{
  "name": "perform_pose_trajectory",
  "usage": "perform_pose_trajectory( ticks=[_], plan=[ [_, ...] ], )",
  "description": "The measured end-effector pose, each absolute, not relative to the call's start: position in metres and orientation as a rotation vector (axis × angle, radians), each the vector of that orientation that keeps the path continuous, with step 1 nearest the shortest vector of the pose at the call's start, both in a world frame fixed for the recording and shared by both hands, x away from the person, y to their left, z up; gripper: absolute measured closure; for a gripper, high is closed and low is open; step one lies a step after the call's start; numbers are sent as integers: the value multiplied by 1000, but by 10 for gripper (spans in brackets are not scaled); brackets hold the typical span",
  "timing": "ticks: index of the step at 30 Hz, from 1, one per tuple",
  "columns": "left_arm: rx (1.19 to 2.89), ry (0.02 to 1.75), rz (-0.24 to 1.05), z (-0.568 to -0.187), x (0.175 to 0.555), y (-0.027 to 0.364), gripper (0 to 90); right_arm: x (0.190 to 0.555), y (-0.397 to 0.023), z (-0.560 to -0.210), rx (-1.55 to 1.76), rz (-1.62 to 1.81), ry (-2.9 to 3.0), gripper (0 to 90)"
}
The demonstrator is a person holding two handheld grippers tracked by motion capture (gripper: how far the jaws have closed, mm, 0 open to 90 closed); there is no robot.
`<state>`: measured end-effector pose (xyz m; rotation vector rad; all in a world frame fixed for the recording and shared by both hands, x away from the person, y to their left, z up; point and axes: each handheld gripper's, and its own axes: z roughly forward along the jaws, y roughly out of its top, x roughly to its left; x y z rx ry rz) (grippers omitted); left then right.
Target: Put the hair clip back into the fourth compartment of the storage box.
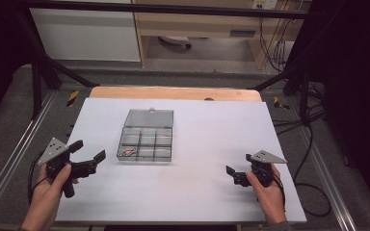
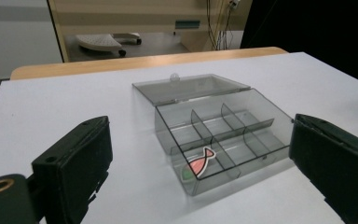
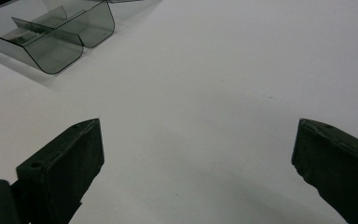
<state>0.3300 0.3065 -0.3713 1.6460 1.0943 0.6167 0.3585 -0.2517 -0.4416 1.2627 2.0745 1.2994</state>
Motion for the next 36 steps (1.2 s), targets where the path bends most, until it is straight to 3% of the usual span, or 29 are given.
perform_pose_trajectory(
  ticks=[16,27,36],
  plan=[
    [1725,1098,602,-412,316,305,68,358,-252,-441,1256,1309,2074,25],
    [1815,1078,508,-432,314,293,69,359,-253,-442,1264,1301,2077,25],
    [1878,1098,488,-447,314,291,82,367,-248,-454,1351,1077,2123,29]
  ],
)
